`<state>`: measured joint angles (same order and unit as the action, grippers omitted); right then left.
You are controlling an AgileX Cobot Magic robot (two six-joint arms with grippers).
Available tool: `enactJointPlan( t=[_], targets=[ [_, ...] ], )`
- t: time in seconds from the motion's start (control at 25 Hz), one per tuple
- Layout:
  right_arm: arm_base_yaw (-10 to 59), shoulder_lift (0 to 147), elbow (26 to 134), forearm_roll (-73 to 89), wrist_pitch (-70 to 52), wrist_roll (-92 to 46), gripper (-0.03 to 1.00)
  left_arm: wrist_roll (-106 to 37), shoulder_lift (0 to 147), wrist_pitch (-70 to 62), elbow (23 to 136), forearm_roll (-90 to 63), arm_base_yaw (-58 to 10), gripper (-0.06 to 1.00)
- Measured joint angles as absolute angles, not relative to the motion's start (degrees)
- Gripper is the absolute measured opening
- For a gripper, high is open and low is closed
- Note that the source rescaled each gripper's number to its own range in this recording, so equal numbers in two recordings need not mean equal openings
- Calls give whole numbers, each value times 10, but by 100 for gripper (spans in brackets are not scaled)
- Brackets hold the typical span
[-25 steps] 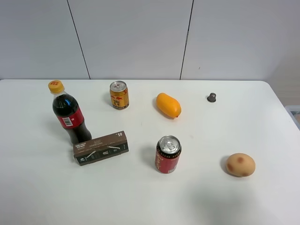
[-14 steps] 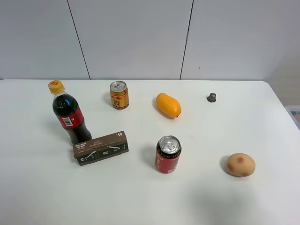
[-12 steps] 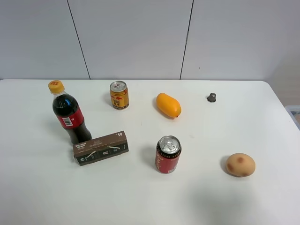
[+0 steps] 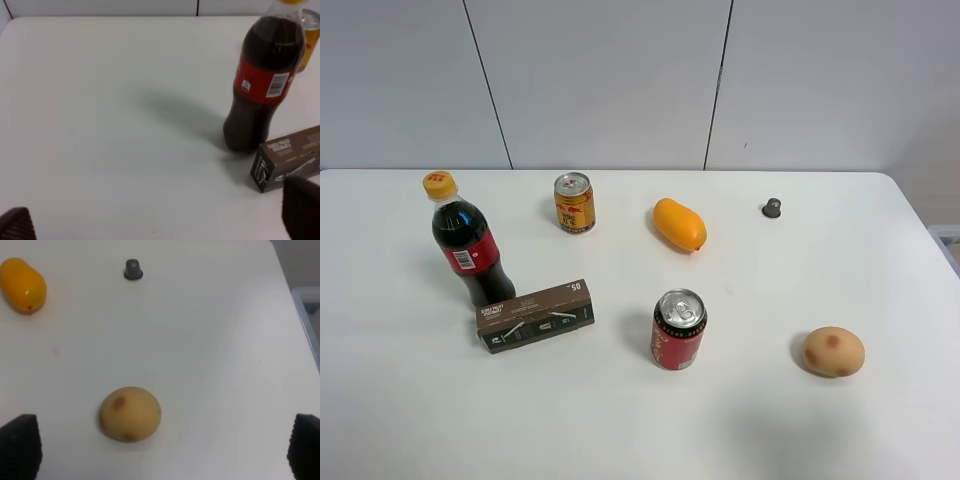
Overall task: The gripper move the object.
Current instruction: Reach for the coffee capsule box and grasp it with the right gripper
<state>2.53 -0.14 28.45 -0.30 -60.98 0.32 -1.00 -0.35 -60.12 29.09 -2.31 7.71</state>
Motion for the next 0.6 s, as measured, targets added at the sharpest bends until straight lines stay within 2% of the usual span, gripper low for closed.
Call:
enactJointPlan(
  t=[0.6],
  targets=[
    [27, 7, 284, 14, -610, -18, 100, -10, -4, -601, 291, -23, 77, 100]
  ],
)
